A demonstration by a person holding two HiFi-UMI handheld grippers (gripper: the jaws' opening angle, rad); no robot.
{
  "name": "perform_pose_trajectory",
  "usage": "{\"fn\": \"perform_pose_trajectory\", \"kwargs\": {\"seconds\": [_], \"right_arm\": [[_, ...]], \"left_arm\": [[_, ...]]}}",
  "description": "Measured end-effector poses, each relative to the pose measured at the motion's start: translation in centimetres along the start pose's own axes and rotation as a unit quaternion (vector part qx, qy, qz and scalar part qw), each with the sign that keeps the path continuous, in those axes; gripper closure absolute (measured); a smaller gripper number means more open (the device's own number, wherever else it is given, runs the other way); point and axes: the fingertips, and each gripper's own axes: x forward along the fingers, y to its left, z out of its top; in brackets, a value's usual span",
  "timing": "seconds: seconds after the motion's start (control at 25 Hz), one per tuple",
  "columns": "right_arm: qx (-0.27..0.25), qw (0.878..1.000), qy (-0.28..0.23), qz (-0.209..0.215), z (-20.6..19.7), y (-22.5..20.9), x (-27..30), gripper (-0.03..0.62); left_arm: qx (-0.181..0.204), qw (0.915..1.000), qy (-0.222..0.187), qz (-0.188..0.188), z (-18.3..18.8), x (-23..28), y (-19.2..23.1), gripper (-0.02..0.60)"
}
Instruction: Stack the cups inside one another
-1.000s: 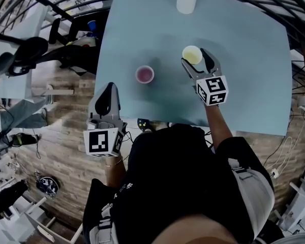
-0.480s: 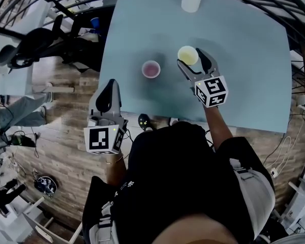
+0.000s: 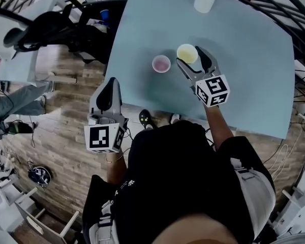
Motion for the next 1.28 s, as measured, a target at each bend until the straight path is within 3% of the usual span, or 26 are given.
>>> {"fn": "perform_pose_trajectory", "kwargs": {"seconds": [0.52,1.28], "right_arm": [[-0.009,0.998,-0.011,0.062,1.7,4.9,3.3,0.249],[-0.005,0.996,0.006,0.090,0.5,8.2,4.9,0.247]], "left_arm": [[-0.001,0.9996,-0.008,0.026,-0.1,-1.8,3.0,0.592],[-0.007,0.9993,0.001,0.037,0.0,-2.0,5.1,0.592]]}}
